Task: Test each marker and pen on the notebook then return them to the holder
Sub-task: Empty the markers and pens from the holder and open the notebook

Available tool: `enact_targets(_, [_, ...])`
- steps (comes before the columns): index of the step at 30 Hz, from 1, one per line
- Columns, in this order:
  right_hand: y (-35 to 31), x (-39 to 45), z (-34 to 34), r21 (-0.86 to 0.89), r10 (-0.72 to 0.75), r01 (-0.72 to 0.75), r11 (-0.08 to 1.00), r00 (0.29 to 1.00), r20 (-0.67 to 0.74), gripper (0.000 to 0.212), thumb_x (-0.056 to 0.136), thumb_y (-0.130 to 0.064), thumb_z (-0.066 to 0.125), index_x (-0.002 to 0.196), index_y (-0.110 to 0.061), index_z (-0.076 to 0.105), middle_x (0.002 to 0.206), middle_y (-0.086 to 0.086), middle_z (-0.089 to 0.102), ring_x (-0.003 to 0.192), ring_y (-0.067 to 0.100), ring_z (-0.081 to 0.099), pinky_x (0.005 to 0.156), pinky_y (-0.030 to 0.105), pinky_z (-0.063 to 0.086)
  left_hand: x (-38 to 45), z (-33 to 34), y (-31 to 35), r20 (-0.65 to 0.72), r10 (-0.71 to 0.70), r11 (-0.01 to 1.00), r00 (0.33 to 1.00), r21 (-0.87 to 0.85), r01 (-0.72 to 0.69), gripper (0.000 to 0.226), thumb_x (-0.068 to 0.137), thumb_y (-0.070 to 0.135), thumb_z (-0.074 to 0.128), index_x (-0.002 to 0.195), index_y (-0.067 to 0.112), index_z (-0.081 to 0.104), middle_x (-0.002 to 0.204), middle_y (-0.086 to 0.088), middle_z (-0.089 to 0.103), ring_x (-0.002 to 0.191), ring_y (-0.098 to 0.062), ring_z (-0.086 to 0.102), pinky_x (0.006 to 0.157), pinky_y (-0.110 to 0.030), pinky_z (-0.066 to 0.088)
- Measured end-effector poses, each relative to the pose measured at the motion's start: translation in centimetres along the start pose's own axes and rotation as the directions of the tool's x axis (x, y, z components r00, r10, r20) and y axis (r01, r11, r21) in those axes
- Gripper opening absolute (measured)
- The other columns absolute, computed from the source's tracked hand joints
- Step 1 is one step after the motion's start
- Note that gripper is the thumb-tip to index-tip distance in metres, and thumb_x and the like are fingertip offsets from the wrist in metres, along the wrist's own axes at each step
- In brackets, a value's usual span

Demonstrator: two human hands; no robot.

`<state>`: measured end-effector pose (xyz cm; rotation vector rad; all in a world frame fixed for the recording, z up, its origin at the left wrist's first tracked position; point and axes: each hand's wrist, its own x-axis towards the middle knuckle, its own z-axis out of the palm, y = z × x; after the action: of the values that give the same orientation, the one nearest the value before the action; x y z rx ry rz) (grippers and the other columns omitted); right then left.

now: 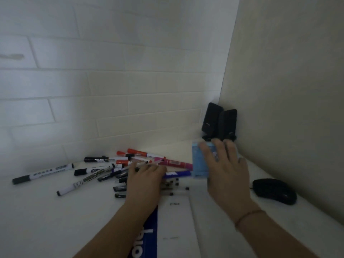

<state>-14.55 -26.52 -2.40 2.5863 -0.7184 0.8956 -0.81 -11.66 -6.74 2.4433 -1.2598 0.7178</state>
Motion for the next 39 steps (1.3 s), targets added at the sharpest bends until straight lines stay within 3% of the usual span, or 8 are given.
enact_targets(6, [2.6,2.9,-1.1,-0.072,-0.101,0.100,0.992,0.995,-0.012,0.101,0.049,-0.022,0.084,0.137,-0.025,0.036,0.135,0.012,0.044,0.126,0.035,0.037,0.072,0.046,0.049,0.0,0.4,-0.3,0.042,-0.174,0.985,0.984,-0.003,0.174,0.034,0.072,0.018,0.070,0.104,0.026,0.066,0.102,0.002,0.069,0.098,-0.028,0.062,0.095,-0.055,0.035])
enact_targets(10, [2.3,2.9,0.0,0.230,0.175,-0.173,0.958,0.985,0.012,0.102,0.051,-0.045,0.080,0.137,-0.029,0.030,0.130,0.004,0.045,0.117,0.027,0.045,0.080,0.043,0.050,-0.2,0.5,-0.3,0.072,-0.210,0.976,0.975,-0.036,0.213,0.052,0.069,0.031,0.065,0.120,0.027,0.059,0.118,0.002,0.063,0.112,-0.029,0.055,0.100,-0.059,0.030])
enact_targets(13, [1.2,4.0,1.2,0.650,0.368,-0.371,0.663,0.918,0.149,0.110,0.045,-0.058,0.082,0.137,-0.032,0.027,0.125,-0.005,0.049,0.110,0.018,0.052,0.090,0.043,0.050,-0.3,0.3,-0.2,0.091,-0.176,0.974,0.980,-0.129,0.186,0.057,0.075,0.041,0.050,0.132,0.035,0.046,0.135,0.011,0.049,0.130,-0.022,0.038,0.111,-0.061,0.012])
enact_targets(16, [-0.7,6.3,2.5,0.850,0.365,-0.403,0.340,0.889,0.276,0.110,0.059,-0.036,0.087,0.141,-0.033,0.014,0.122,-0.008,0.044,0.107,0.013,0.051,0.093,0.033,0.045,-0.1,0.2,-0.4,0.071,-0.185,0.967,0.980,-0.166,0.194,0.052,0.076,0.037,0.056,0.127,0.038,0.051,0.131,0.013,0.053,0.128,-0.021,0.041,0.110,-0.062,0.013])
enact_targets(22, [-4.5,10.5,7.2,0.812,0.323,-0.440,0.382,0.887,0.329,0.088,0.056,-0.018,0.090,0.113,-0.026,0.025,0.112,0.002,0.049,0.102,0.018,0.054,0.091,0.033,0.049,0.0,0.9,-0.7,-0.050,-0.238,0.938,0.970,-0.270,0.217,0.050,0.054,0.021,0.050,0.102,0.026,0.067,0.097,0.006,0.069,0.099,-0.028,0.061,0.096,-0.065,0.034])
enact_targets(31, [-4.7,10.1,8.8,0.825,0.335,-0.452,0.341,0.878,0.342,0.099,0.065,-0.023,0.086,0.139,-0.019,0.021,0.133,0.006,0.043,0.120,0.021,0.047,0.102,0.038,0.043,0.2,1.4,-0.9,-0.028,-0.229,0.930,0.973,-0.302,0.210,0.048,0.059,0.030,0.044,0.102,0.028,0.064,0.103,0.007,0.065,0.104,-0.026,0.057,0.104,-0.064,0.026])
enact_targets(36, [-4.5,1.4,1.5,0.634,0.172,-0.214,0.744,0.977,0.127,0.044,0.079,-0.041,0.069,0.116,-0.023,0.052,0.127,0.000,0.049,0.121,0.017,0.044,0.100,0.029,0.034,0.3,0.2,-0.9,0.112,-0.178,0.921,0.978,-0.330,0.205,0.045,0.068,0.030,0.049,0.113,0.031,0.055,0.118,0.009,0.057,0.120,-0.023,0.043,0.109,-0.059,0.018])
enact_targets(39, [-4.8,-4.5,-2.6,0.426,-0.034,-0.186,0.885,0.888,0.459,0.045,0.075,-0.062,0.061,0.114,-0.045,0.048,0.129,-0.018,0.038,0.127,0.004,0.028,0.105,0.024,0.025,0.3,-0.5,-0.8,0.075,-0.164,0.911,0.984,-0.371,0.180,0.033,0.072,0.024,0.057,0.105,0.028,0.055,0.112,0.008,0.055,0.113,-0.019,0.043,0.104,-0.047,0.028])
